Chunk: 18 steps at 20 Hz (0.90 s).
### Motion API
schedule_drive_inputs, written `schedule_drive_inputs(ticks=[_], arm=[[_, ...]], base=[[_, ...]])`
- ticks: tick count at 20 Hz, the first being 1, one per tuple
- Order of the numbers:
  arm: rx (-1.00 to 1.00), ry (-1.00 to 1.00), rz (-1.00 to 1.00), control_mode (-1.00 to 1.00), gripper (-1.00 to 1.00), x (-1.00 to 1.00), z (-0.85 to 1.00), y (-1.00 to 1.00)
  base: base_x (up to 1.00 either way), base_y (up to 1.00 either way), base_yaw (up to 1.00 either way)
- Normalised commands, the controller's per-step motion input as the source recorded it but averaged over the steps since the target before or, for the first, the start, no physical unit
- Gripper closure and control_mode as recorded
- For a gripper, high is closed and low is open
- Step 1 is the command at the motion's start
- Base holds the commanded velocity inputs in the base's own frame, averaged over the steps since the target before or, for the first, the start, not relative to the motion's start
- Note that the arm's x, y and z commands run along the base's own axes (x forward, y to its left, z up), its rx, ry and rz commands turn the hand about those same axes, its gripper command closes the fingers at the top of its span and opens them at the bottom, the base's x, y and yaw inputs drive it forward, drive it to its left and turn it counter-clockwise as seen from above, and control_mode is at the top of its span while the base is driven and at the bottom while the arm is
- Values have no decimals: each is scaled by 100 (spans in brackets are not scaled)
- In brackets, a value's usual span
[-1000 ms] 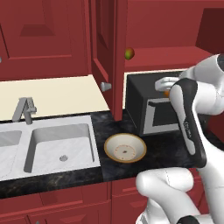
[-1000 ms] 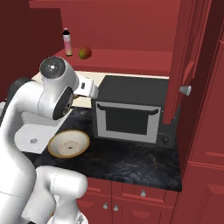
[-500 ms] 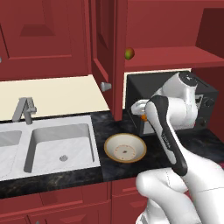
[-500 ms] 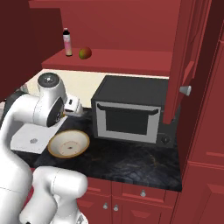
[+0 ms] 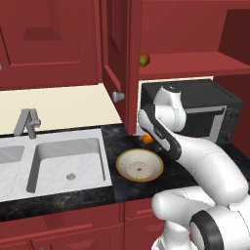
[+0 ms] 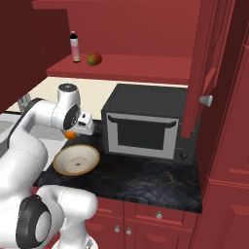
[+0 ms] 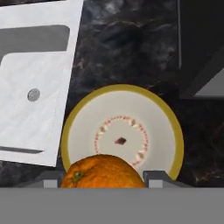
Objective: Open the cabinet. Pick the mango and tangerine from the cabinet and place them into the bowl. Then close the cabinet.
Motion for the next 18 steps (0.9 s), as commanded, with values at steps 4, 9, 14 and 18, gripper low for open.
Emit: schedule_drive_inputs(ticks=[4, 9, 14, 18], arm=[[-8, 16, 5, -100, 100, 29, -92, 12], [-4, 0, 3, -100, 100, 3, -60, 9], [-9, -1, 1, -100, 100, -2, -47, 1], [-3, -9, 1, -100, 100, -1, -29, 0]], base=[[0, 0, 0], [0, 0, 0], [0, 0, 0], [0, 0, 0]])
